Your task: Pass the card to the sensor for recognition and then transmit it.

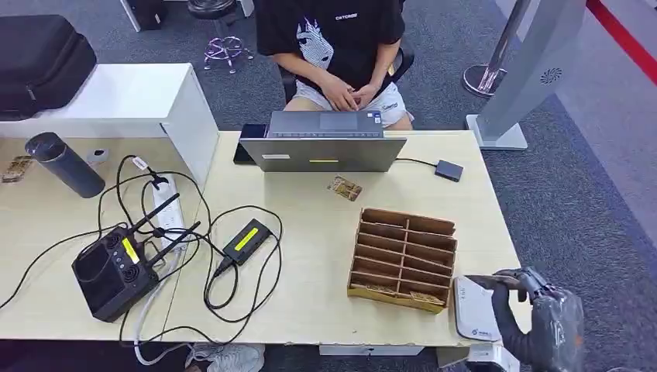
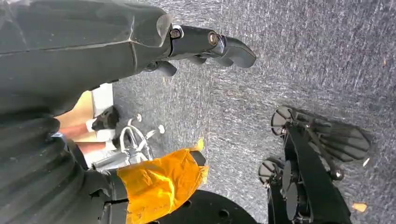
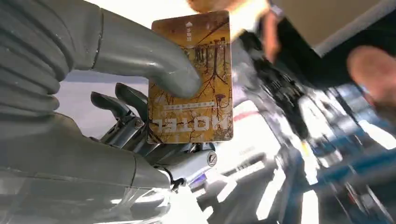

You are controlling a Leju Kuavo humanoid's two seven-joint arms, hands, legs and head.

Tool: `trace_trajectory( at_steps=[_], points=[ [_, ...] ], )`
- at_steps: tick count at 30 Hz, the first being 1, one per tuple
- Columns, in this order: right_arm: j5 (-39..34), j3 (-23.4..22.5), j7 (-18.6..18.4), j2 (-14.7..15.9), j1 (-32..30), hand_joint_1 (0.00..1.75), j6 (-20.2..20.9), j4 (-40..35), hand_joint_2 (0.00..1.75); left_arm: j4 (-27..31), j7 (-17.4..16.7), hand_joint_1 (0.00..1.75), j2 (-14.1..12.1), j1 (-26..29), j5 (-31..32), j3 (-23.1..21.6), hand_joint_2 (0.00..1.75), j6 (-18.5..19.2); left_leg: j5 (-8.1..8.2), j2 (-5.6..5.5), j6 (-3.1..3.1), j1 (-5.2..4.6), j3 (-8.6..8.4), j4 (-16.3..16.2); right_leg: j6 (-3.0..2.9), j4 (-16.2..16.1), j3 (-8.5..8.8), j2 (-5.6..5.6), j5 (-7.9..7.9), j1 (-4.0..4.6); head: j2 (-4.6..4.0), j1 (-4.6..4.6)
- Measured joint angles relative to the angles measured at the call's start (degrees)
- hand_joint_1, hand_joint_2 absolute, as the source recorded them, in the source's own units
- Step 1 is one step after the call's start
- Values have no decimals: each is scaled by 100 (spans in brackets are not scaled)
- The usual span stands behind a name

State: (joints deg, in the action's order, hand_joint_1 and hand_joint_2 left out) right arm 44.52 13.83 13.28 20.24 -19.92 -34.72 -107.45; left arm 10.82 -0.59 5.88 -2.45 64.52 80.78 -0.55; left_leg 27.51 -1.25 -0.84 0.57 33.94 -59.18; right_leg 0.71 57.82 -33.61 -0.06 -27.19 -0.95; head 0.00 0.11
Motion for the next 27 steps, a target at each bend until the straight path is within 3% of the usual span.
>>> trace_trajectory(
  at_steps=[10, 21, 27],
  points=[
    [-186, -166, -863, 951, -297, 175, 1208, 98, 175, 0, 0, 0, 24, -3, 57, 90, 175, -35, 7, 2, 11, -2, -2, -2, 3, -1, 2, 1, -1, -3, 0, 0],
    [-291, 201, -1011, 1265, 123, 175, 1947, 488, 175, 0, 0, 0, 26, -10, 234, 153, 175, 2, 6, 3, 10, -1, -3, -2, 3, 0, 2, 2, -1, -2, 0, -2],
    [-19, 610, -1084, 1252, 657, 175, 2299, 956, 175, 0, 0, 0, 24, -13, 345, 190, 175, 37, 6, 3, 10, -2, -4, -2, 4, 0, 4, 4, -1, -2, 0, -2]
  ],
)
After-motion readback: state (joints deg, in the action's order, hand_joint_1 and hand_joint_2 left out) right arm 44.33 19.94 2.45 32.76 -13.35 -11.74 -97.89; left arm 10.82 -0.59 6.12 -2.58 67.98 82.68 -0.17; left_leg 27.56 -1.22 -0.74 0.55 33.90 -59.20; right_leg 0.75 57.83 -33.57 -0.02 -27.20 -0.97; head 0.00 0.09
